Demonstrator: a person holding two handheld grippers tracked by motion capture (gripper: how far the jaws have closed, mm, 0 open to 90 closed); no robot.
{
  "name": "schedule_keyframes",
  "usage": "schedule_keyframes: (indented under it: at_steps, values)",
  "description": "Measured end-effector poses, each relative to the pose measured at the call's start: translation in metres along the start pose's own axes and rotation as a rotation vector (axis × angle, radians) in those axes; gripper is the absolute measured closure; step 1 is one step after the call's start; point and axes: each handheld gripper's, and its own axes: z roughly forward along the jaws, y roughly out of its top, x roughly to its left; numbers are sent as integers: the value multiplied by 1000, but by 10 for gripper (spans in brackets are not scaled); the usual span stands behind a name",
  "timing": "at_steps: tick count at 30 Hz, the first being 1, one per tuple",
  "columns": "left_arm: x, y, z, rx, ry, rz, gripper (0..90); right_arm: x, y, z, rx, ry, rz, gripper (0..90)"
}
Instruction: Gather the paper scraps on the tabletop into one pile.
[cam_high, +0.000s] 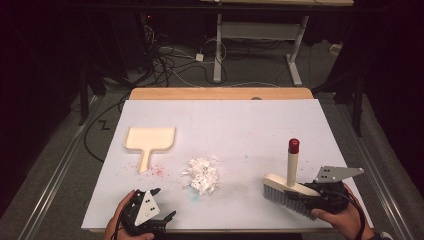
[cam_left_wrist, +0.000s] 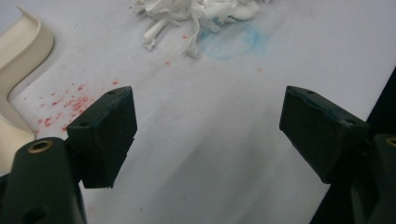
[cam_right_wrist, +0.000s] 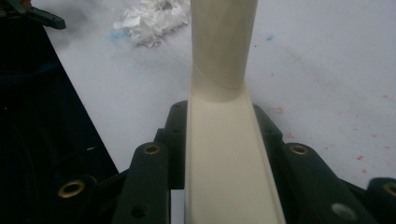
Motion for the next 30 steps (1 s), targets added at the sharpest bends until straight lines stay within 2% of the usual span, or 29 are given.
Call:
schedule_keyframes:
  at_steps: [3, 6, 10, 16, 19, 22, 24, 25, 26, 27, 28, 30]
  values:
    - [0, 0, 2, 5, -3, 3, 181, -14, 4, 7, 46, 24, 38, 678]
    - [1, 1, 3, 10, -5, 4, 181, -30, 8, 12, 81, 19, 71, 675]
    - [0, 1, 5, 18, -12, -3, 181, -50, 14, 19, 123, -10, 78, 636]
    - [0, 1, 5, 22, -13, 0, 181, -62, 23, 33, 194, -81, 43, 553]
    - [1, 1, 5, 20, -8, 6, 181, -66, 27, 32, 161, -84, 25, 521]
    - [1, 2, 6, 19, -13, -5, 181, -70, 30, 34, 182, -162, -8, 451]
    - [2, 3, 8, 24, -14, 1, 181, -74, 31, 36, 192, -189, -12, 420]
    - [2, 3, 9, 23, -16, -1, 181, -75, 31, 37, 199, -212, -25, 435]
    - [2, 3, 9, 24, -18, 0, 181, -76, 31, 37, 195, -252, -62, 501]
    - [2, 3, 10, 23, -19, -1, 181, -76, 31, 36, 185, -293, -87, 494]
    - [2, 4, 10, 24, -20, -1, 180, -77, 32, 35, 167, -314, -90, 476]
    - [2, 4, 10, 24, -20, 2, 181, -78, 33, 31, 106, -315, -69, 465]
